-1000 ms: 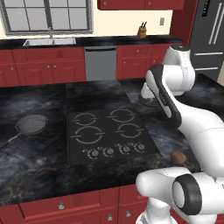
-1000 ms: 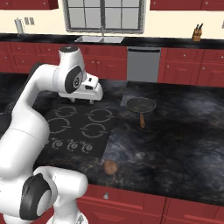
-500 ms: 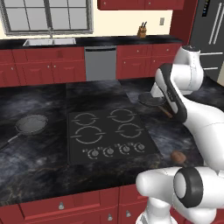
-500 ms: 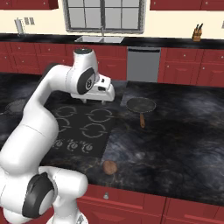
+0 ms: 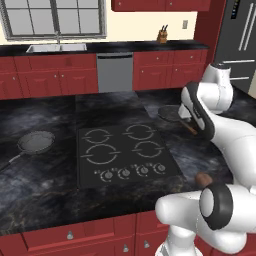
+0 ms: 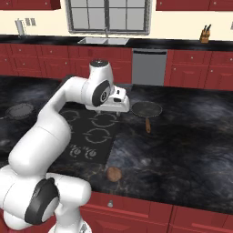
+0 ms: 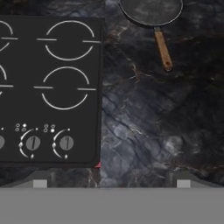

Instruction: Place both pans onto different burners. Then place the potato and the chicken drumstick on different pans.

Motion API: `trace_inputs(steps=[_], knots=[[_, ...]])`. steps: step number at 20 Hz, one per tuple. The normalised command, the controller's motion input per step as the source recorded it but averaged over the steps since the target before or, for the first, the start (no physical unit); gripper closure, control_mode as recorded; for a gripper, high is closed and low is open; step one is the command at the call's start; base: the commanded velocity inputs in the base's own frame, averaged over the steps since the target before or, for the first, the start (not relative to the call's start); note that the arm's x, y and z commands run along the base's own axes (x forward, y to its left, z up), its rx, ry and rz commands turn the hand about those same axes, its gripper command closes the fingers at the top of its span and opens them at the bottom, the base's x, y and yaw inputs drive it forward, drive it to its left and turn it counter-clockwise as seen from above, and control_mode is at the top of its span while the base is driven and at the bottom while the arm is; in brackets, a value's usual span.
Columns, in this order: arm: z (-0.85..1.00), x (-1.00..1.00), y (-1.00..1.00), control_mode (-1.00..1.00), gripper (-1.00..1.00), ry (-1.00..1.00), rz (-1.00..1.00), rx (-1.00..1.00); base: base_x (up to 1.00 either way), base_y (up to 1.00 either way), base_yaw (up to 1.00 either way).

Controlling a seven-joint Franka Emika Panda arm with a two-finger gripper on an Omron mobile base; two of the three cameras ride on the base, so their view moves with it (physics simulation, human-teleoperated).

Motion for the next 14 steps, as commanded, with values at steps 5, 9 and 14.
trace_inputs(steps=[5, 9, 14], knots=[[-0.34, 0.28, -0.35, -1.0, -1.0, 0.0, 0.0, -0.01, 0.0, 0.0, 0.0], [-0.41, 0.34, -0.28, -1.0, -1.0, 0.0, 0.0, -0.03, 0.0, 0.0, 0.0], [-0.31, 0.32, -0.26, -1.0, -1.0, 0.0, 0.0, 0.0, 0.0, 0.0, 0.0]])
